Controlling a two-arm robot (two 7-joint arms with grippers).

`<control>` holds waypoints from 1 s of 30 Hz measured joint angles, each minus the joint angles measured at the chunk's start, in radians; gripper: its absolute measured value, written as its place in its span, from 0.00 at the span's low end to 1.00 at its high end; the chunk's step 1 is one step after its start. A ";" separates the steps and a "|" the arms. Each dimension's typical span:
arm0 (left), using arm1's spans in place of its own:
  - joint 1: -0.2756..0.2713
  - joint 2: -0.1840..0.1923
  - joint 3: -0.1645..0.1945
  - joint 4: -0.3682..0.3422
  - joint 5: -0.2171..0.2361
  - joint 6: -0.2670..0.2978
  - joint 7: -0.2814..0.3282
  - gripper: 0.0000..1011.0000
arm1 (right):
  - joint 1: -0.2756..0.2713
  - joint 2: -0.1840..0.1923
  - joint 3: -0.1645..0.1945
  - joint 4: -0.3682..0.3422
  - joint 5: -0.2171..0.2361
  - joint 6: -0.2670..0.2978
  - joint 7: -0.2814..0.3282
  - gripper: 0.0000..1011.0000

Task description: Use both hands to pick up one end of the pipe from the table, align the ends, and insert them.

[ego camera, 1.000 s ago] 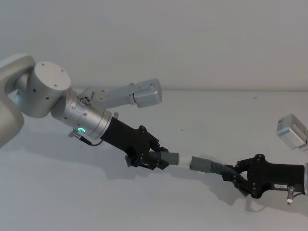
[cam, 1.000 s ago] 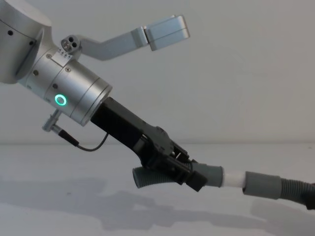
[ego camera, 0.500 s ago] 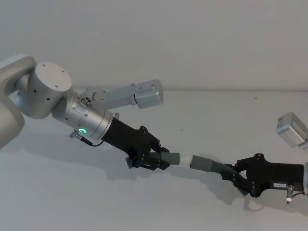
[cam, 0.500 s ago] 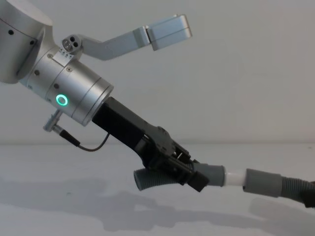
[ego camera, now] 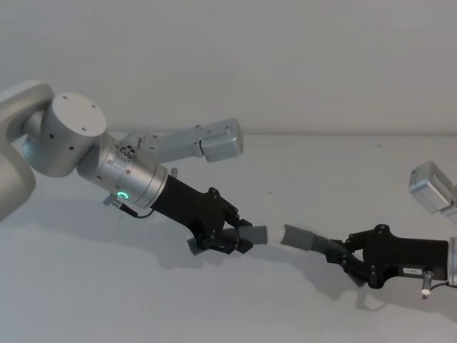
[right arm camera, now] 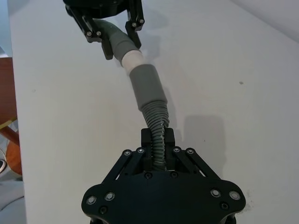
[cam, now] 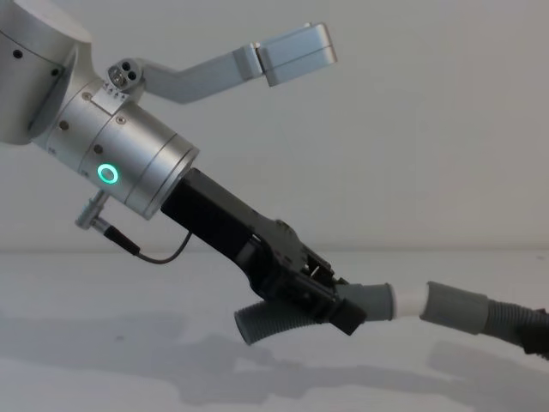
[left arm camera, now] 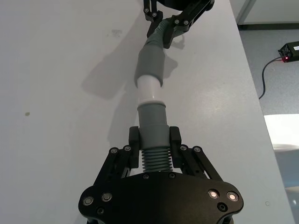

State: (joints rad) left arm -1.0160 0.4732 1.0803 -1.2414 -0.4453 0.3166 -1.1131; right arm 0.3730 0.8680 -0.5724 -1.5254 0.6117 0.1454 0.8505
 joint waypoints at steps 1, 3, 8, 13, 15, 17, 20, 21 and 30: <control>0.000 -0.001 0.000 -0.003 -0.001 0.001 0.000 0.35 | 0.001 -0.001 0.000 0.000 0.002 0.001 -0.001 0.13; 0.000 -0.001 0.000 -0.004 -0.001 0.001 0.000 0.35 | 0.002 0.000 -0.001 -0.001 0.003 0.002 -0.001 0.13; 0.001 0.001 0.000 -0.007 -0.001 0.005 0.003 0.35 | 0.003 0.000 -0.002 -0.001 0.006 0.004 -0.002 0.13; 0.001 0.002 0.000 -0.010 -0.001 0.009 0.007 0.35 | 0.004 0.001 -0.003 -0.001 0.008 0.006 -0.002 0.13; 0.001 0.003 0.000 -0.011 -0.001 0.010 0.008 0.35 | 0.005 0.002 -0.003 -0.001 0.009 0.006 -0.003 0.13; 0.001 0.003 0.000 -0.011 -0.001 0.011 0.009 0.35 | 0.005 0.002 -0.003 -0.002 0.009 0.006 -0.003 0.13; 0.001 0.004 0.000 -0.012 -0.001 0.012 0.010 0.35 | 0.005 0.002 -0.003 -0.002 0.010 0.007 -0.004 0.13; 0.001 0.004 0.000 -0.012 -0.001 0.013 0.010 0.35 | 0.005 0.002 -0.004 -0.002 0.010 0.007 -0.004 0.13; 0.001 0.005 -0.001 -0.013 0.000 0.015 0.012 0.35 | 0.006 0.003 -0.004 -0.002 0.011 0.008 -0.004 0.13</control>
State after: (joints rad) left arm -1.0146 0.4780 1.0795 -1.2549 -0.4454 0.3319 -1.1013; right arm 0.3789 0.8708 -0.5765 -1.5271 0.6223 0.1535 0.8468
